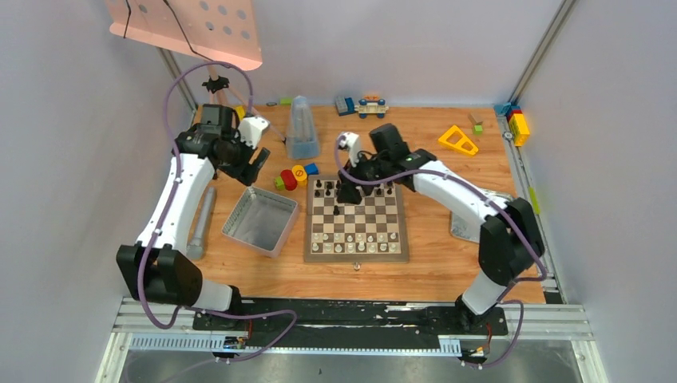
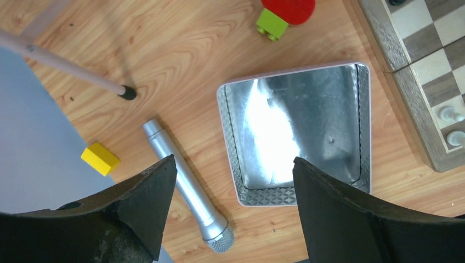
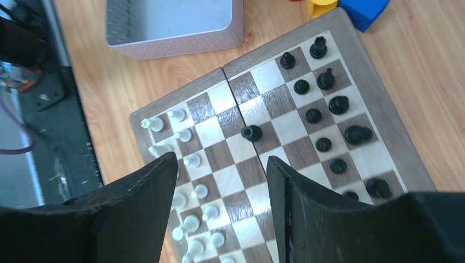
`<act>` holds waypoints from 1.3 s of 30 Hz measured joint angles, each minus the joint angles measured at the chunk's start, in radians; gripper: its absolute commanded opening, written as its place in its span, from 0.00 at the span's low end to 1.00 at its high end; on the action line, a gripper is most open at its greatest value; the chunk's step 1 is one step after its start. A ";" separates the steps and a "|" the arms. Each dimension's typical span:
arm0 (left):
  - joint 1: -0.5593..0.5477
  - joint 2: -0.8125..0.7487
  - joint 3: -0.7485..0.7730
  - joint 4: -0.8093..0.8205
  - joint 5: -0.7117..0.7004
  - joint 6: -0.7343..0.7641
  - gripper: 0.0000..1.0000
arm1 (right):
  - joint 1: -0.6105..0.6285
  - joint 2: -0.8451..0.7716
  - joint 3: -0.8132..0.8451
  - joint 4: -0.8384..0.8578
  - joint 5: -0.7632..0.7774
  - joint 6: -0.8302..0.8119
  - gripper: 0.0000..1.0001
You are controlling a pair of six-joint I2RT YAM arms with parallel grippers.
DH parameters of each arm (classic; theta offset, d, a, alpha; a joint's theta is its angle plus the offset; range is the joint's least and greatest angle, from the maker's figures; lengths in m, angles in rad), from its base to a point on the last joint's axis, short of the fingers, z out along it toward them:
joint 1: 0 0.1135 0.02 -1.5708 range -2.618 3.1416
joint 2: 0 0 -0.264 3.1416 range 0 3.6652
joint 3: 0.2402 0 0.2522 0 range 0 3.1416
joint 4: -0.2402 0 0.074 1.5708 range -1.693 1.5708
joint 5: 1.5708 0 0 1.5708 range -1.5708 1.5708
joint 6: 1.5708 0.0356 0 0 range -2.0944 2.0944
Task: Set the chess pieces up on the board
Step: Pick up the chess piece from the chessboard.
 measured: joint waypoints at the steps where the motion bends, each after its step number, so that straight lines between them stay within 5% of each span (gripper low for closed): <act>1: 0.018 -0.012 -0.006 0.007 0.006 -0.006 0.86 | 0.035 0.040 0.020 -0.002 0.040 -0.008 0.61; 11: 0.074 -0.104 -0.019 0.046 0.074 -0.045 0.88 | 0.176 0.277 0.153 -0.071 0.251 -0.048 0.58; 39: 0.076 -0.103 -0.019 0.045 0.104 -0.051 0.88 | 0.199 0.349 0.182 -0.135 0.330 -0.069 0.29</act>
